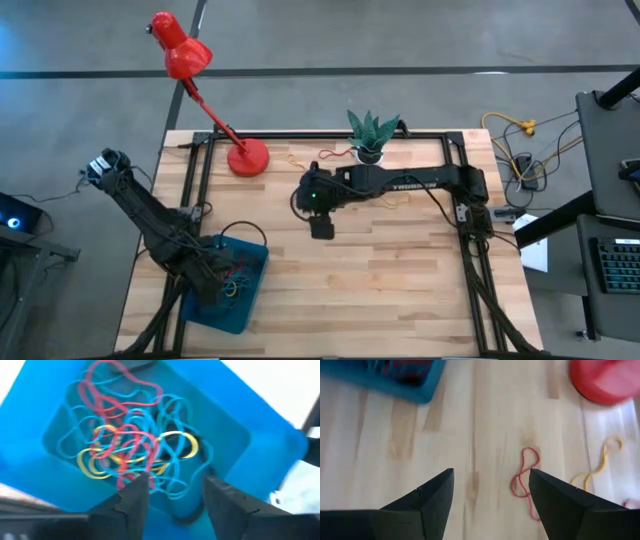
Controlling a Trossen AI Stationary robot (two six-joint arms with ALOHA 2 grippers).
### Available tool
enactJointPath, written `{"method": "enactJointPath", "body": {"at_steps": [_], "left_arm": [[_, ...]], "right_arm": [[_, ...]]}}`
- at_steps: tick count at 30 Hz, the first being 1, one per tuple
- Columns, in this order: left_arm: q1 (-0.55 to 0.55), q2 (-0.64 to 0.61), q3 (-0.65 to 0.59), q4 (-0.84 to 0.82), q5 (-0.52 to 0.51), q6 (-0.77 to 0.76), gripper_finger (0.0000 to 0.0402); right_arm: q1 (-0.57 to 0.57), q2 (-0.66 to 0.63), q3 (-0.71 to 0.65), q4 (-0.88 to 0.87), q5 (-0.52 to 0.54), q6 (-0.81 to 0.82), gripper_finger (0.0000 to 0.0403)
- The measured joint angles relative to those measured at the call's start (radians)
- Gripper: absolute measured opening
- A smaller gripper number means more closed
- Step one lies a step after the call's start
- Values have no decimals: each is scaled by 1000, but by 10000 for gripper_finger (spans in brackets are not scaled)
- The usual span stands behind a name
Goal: Pick and place rubber bands into bin
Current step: Put the red rubber band into the blue bin
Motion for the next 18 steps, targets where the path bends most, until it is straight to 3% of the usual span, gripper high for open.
{"method": "enactJointPath", "body": {"at_steps": [6, 12, 18], "left_arm": [[-6, -4, 48, 33, -28, -45, 200], [-6, -33, 79, 57, -117, -134, 202], [-6, -48, 94, 56, -191, -154, 202]], "right_arm": [[-29, -1, -141, 99, -13, -226, 244], [-103, -1, -304, 264, -77, -201, 243], [-199, -1, -395, 312, -107, -194, 242]]}}
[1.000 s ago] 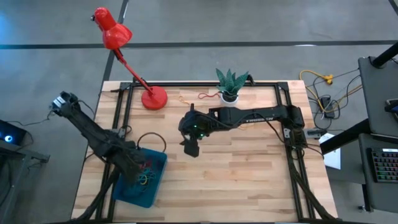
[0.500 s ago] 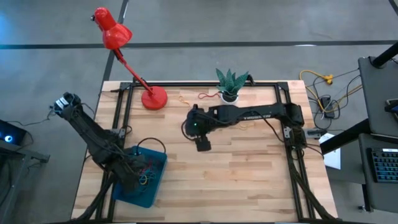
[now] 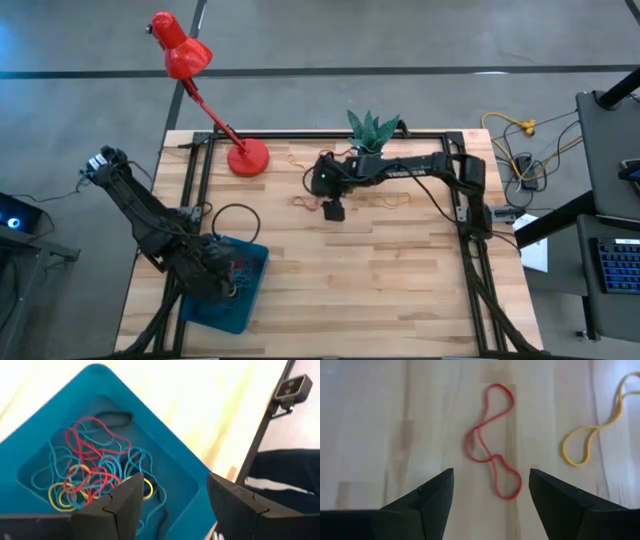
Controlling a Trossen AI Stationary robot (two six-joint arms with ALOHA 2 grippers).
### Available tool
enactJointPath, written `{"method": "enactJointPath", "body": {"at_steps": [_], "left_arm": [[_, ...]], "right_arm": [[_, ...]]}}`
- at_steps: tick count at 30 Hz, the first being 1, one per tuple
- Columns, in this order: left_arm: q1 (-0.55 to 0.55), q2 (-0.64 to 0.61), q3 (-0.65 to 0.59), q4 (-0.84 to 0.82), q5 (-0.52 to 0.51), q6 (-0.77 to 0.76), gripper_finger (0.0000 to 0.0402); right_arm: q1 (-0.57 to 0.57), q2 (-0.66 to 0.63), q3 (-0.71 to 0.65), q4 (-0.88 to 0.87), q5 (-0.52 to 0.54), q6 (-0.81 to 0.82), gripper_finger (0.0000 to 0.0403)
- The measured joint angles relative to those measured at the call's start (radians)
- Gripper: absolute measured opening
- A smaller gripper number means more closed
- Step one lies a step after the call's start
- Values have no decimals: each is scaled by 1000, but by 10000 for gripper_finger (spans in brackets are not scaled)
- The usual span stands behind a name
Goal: Pick and place rubber bands into bin
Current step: Put the red rubber band into the blue bin
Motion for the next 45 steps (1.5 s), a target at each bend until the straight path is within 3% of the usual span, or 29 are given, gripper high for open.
{"method": "enactJointPath", "body": {"at_steps": [7, 14, 18, 22, 27, 33, 37, 40, 45], "left_arm": [[24, -17, -1, -10, -115, 0, 202], [69, -70, -2, -12, -284, 38, 194], [139, -119, -3, -49, -349, 147, 181], [310, -137, -5, -37, -352, 397, 170], [584, -96, -5, 115, -214, 819, 166], [857, 47, -5, 297, -31, 1220, 166], [930, 174, -5, 427, 91, 1438, 166], [949, 271, -4, 500, 215, 1513, 166], [959, 437, 4, 572, 236, 1592, 166]], "right_arm": [[-44, 0, -92, 128, -38, 21, 242], [-36, -19, -109, 18, 10, 251, 233], [4, -120, -91, -86, 29, 292, 229], [62, -262, -94, -150, 109, 321, 228], [128, -422, -108, -215, 224, 428, 228], [237, -493, -128, -396, 337, 570, 228], [323, -503, -138, -508, 372, 676, 228], [379, -502, -149, -558, 375, 757, 228], [456, -506, -183, -649, 395, 834, 228]]}}
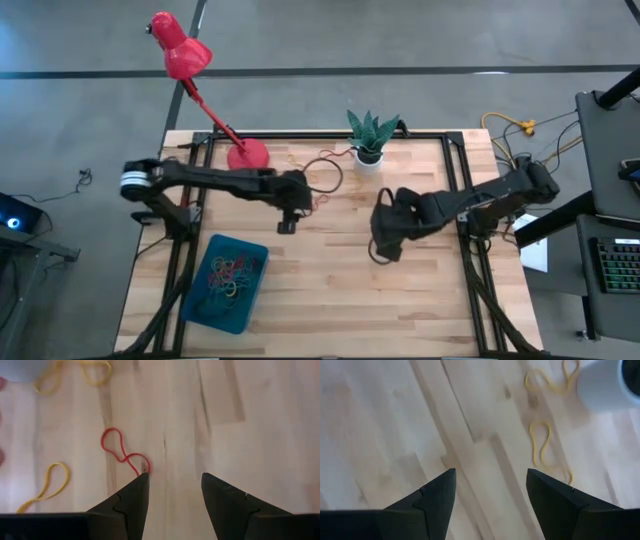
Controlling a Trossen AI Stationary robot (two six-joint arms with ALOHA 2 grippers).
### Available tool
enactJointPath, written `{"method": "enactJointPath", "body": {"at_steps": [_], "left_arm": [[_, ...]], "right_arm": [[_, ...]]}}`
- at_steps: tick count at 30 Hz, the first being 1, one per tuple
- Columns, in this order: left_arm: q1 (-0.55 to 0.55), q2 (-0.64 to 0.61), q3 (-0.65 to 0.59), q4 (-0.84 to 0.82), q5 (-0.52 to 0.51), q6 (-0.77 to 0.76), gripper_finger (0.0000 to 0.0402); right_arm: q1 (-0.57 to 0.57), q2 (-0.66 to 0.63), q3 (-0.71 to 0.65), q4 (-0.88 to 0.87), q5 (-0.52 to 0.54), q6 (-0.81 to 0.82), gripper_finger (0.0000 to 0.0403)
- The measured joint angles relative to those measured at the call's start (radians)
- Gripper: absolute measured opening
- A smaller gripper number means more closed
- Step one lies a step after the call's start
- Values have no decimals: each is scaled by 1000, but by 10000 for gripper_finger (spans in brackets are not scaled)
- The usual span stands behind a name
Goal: Pick and place rubber bands into bin
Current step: Put the red rubber band into the blue bin
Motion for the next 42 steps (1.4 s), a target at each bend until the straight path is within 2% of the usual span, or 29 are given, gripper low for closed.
{"method": "enactJointPath", "body": {"at_steps": [8, 12, 20, 26, 35, 38, 42], "left_arm": [[58, 223, 96, 2, -1, 31, 166], [92, 263, 137, -7, 9, 54, 166], [156, 271, 143, -58, 145, 123, 166], [174, 307, 146, -57, 147, 190, 166], [175, 360, 153, -57, 161, 195, 164], [175, 357, 152, -64, 166, 196, 144], [174, 356, 149, -72, 180, 215, 86]], "right_arm": [[56, -77, -125, -32, 24, 126, 228], [53, -161, -217, -13, 24, 195, 228], [43, -328, -365, 82, 51, 391, 228], [30, -317, -369, 92, 77, 362, 228], [-1, -289, -366, 110, 77, 348, 228], [-2, -287, -366, 110, 77, 348, 228], [-2, -287, -366, 110, 77, 348, 228]]}}
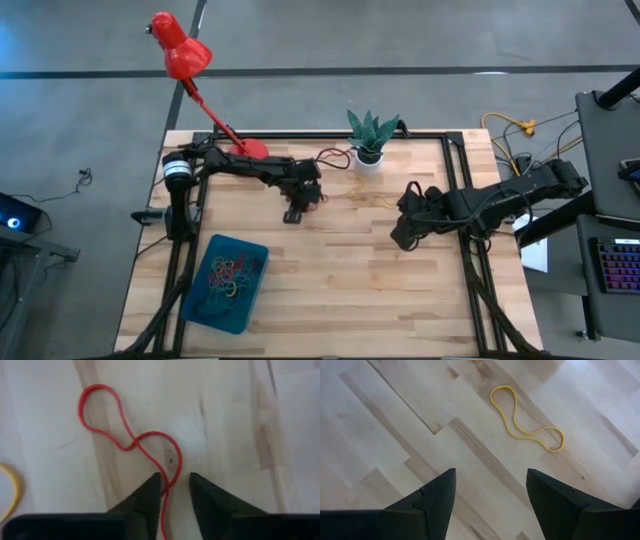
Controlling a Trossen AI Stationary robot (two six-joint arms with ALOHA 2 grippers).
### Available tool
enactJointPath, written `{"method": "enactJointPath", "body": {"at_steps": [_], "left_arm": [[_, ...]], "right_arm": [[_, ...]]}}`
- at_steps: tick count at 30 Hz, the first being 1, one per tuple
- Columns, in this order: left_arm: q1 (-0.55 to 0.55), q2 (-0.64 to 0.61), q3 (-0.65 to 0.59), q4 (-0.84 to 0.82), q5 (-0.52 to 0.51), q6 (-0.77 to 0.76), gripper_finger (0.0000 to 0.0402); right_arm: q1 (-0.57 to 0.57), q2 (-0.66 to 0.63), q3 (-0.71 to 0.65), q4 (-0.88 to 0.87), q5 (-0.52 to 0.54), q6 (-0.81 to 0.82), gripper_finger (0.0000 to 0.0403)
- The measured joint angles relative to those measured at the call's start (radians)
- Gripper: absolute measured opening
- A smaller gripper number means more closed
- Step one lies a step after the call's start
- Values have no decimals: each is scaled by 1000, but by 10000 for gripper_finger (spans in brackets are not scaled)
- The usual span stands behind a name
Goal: Pick and place rubber bands into bin
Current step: Put the red rubber band into the blue bin
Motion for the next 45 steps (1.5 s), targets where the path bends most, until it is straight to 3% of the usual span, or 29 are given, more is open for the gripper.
{"method": "enactJointPath", "body": {"at_steps": [5, 13, 20, 22, 29, 35, 40, 45], "left_arm": [[-2, 11, -5, -26, 10, -2, 12], [-14, -46, -5, -257, 18, -4, 0], [-16, -303, 59, -557, 62, -77, 0], [-19, -392, 93, -575, 70, -120, 0], [-35, -677, 174, -732, 110, -396, 0], [-111, -850, 159, -876, 379, -718, 0], [-248, -931, 150, -971, 342, -930, 0], [-350, -936, 70, -934, 270, -1052, 0]], "right_arm": [[0, 0, 0, 0, 0, 4, 228], [0, 0, 0, 0, 0, 19, 228], [1, 0, 0, 5, 42, 18, 228], [1, 0, 0, 14, 73, 14, 228], [-12, 0, 0, 82, 122, -38, 228], [-42, 0, 0, 161, 124, -140, 228], [-75, 0, 0, 211, 124, -225, 228], [-104, 0, 0, 251, 123, -255, 228]]}}
